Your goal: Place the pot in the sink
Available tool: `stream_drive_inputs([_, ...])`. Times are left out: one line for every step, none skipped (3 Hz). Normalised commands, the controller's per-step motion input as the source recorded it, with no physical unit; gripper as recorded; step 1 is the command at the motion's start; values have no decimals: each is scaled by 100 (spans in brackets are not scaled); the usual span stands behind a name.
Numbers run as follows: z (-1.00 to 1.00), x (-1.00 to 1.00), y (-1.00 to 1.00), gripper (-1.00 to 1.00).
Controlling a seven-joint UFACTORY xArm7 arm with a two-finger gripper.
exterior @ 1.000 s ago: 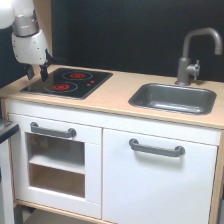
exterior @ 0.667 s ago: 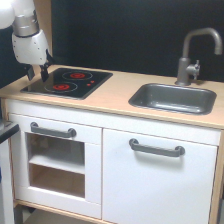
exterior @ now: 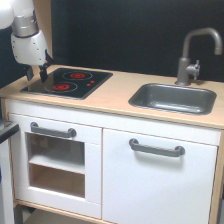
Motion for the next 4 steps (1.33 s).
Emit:
stream_drive_inputs([-100, -24, -23, 94])
stream_drive_inputs([-99, 32, 10, 77])
stream_drive_inputs([-100, 24, 7, 100])
stream_drive_inputs([-90, 6, -20, 100])
